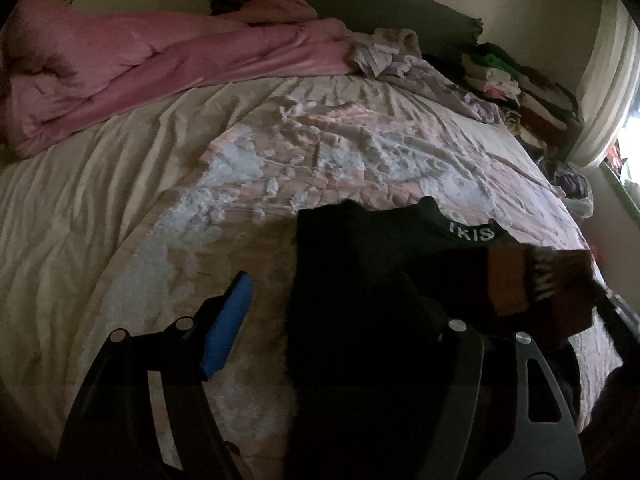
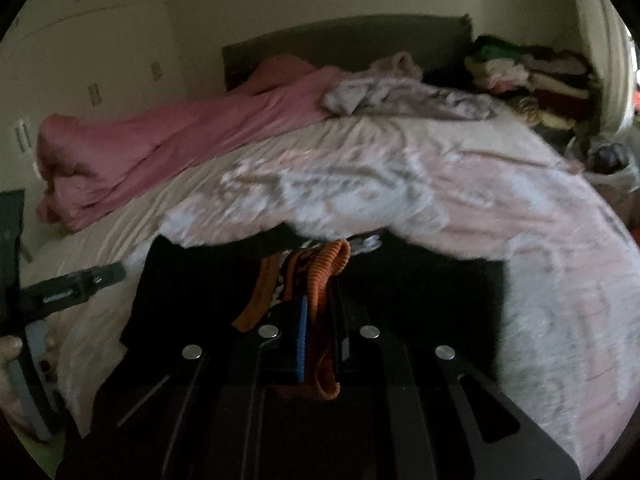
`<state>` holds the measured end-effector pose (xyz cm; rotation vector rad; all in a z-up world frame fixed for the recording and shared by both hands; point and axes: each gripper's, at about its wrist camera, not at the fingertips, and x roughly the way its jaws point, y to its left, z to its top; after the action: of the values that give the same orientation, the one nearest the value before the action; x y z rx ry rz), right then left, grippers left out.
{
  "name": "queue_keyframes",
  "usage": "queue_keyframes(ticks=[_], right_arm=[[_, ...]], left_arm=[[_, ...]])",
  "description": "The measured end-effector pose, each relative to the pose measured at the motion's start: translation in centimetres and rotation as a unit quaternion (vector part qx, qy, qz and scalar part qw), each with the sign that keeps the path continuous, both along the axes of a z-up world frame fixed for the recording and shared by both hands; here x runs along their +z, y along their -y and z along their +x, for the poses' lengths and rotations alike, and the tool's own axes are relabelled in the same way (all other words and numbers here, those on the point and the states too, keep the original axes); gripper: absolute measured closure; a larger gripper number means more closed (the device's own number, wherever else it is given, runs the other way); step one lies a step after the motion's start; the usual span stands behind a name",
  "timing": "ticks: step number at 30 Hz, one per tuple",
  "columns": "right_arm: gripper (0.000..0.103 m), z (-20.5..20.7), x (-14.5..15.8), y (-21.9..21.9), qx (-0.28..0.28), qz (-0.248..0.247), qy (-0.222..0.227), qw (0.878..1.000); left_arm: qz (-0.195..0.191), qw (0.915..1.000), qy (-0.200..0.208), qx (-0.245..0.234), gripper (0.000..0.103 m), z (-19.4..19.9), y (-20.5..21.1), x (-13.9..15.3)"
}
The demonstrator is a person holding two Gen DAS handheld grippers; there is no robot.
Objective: Fold small clothes
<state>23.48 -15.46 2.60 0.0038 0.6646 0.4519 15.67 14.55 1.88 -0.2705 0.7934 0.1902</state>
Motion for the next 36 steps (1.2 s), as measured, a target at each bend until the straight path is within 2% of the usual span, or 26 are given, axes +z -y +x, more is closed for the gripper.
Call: queue_keyframes(ticks=[8,19,23,25,26,27,36], right_arm=[[0.095,1.0,-0.8,4.6,-0.045,-0.005,-0.005,0.999],[0.095,1.1,-2.6,4.7,-0.05,-0.019,-0.021,0.998],[0.09,1.0,-2.6,5.4,-0.072,-0.027,-0.017,0.997],[0.083,0.9,-2.5,5.6,-0.08,-0.027,-0.015,0.996],[0.074,0.8,-2.5,5.8,-0.084,-0.025,-0.016,0.996],[0.071,0.7,-2.5,5.9,-0.084,-0.024,-0.016,0.996],[0.071,-0.4,-3.7,3.2,-0.036,-0.038,-0.028,0.998]], left_arm=[[0.007,0.9999,-0.006,-0.007,0.039,0.6,0.9,-0.2],[0.04,0.9952,-0.041,-0.079,0.039,3.9,6.7,-2.2],[0.053,0.9926,-0.051,-0.096,0.039,4.7,8.3,-3.3],[0.055,0.9921,-0.055,-0.098,0.039,4.9,8.5,-3.7],[0.056,0.9919,-0.057,-0.099,0.039,5.0,8.7,-3.9],[0.057,0.9916,-0.059,-0.1,0.039,5.0,8.8,-4.1],[0.071,0.9887,-0.082,-0.104,0.039,5.3,9.2,-5.7]])
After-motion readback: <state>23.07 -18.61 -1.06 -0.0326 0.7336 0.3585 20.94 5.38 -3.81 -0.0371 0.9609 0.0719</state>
